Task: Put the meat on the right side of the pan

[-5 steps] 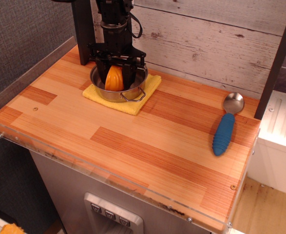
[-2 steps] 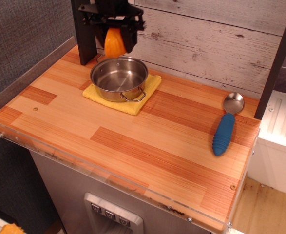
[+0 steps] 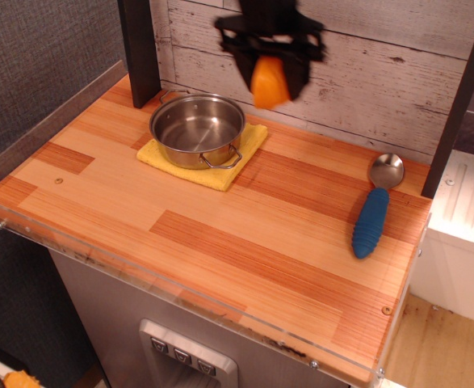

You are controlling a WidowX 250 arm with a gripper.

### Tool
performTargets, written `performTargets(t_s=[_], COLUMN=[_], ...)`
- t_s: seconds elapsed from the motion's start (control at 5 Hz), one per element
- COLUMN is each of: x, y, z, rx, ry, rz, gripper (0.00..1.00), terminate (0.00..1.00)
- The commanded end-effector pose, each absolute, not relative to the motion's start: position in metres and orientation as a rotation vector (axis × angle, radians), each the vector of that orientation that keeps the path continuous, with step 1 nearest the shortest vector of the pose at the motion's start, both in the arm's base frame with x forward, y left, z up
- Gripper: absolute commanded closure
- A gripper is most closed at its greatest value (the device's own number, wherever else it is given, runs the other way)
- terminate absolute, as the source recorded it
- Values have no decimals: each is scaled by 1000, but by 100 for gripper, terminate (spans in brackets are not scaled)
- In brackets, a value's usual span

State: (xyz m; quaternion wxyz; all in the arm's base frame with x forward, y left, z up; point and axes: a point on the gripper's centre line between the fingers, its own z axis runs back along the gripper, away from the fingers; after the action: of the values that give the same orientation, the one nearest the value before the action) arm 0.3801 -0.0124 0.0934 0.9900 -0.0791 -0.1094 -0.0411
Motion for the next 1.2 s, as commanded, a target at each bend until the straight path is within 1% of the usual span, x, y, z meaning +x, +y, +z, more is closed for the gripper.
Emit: performTargets(t_s=[0.0,0.2,0.4,0.6,0.8,1.0], x=[381,385,385,385,383,383], y=[-29,-29,-28,-30,-31,-31], z=[62,45,42,43,50,62], rx=[-122,-107,-105,-113,-116,-130], ry=[-154,-110,-109,-105,-117,-140], rz=[-100,-97,-98,-104,-118,-123], gripper=[100,100,100,0,0,0], terminate=[0,0,0,0,0,0])
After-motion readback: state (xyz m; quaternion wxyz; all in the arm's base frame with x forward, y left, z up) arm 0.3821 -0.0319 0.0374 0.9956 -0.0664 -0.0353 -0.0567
